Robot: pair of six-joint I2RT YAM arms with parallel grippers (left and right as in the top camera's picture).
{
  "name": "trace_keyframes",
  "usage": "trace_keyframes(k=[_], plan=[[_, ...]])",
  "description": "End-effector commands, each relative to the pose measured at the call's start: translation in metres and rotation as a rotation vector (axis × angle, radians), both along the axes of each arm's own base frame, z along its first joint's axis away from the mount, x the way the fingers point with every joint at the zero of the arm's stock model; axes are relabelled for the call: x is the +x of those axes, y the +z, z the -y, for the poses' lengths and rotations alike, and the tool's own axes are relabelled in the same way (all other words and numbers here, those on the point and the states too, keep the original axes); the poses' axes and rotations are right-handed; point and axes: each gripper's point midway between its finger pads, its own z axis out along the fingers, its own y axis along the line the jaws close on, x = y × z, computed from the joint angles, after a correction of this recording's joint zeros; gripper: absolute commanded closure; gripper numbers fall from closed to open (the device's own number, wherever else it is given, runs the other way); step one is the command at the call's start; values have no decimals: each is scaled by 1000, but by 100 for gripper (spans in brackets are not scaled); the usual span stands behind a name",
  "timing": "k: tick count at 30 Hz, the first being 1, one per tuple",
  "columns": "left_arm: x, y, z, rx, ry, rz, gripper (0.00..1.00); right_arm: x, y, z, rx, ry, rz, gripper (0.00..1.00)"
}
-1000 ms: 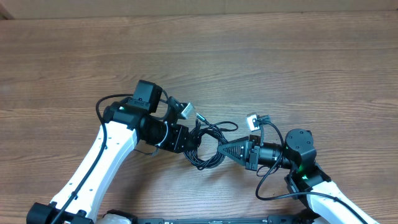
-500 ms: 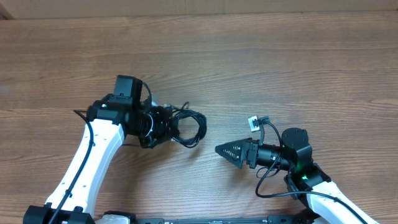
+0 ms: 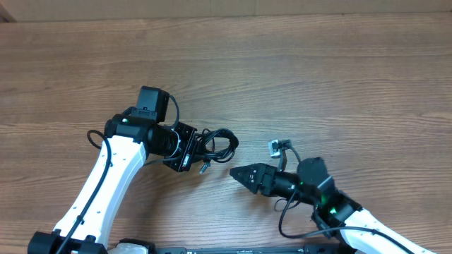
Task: Untangle cables
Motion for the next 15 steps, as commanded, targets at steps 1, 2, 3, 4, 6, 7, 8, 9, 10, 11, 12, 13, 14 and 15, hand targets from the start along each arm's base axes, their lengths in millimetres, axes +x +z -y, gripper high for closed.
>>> trace_keyframes(k=[1,2,3,4,6,7,8,9,10,11,12,13,14,15], plan=[[-5,7,12,-41,1,-38,96,29,7,7,-14,-227,42,34],[-7,7,15,-40,-11,-39,96,30,10,6,-4,-239,53,35],[-9,7,18,-37,-22,-38,96,30,13,5,4,-242,64,35],[-11,5,20,-26,-33,-36,96,29,15,4,11,-242,72,35],[-14,3,23,-6,-53,-31,96,29,18,3,16,-247,80,35],[-16,2,25,4,-60,-31,96,29,18,3,15,-247,81,36],[-18,2,27,7,-69,-33,96,30,16,3,11,-253,79,39],[-20,2,30,6,-71,-37,96,30,16,4,9,-255,79,41],[-21,2,31,7,-69,-45,96,30,15,4,5,-256,75,44],[-21,2,33,6,-67,-48,96,30,13,4,0,-255,72,45],[-21,2,33,4,-67,-46,96,30,12,5,-5,-255,68,46],[-20,2,34,3,-65,-44,96,29,10,5,-10,-254,65,46],[-20,2,34,4,-59,-47,96,28,9,5,-16,-249,63,46],[-19,2,33,8,-49,-52,96,27,9,4,-19,-237,69,44]])
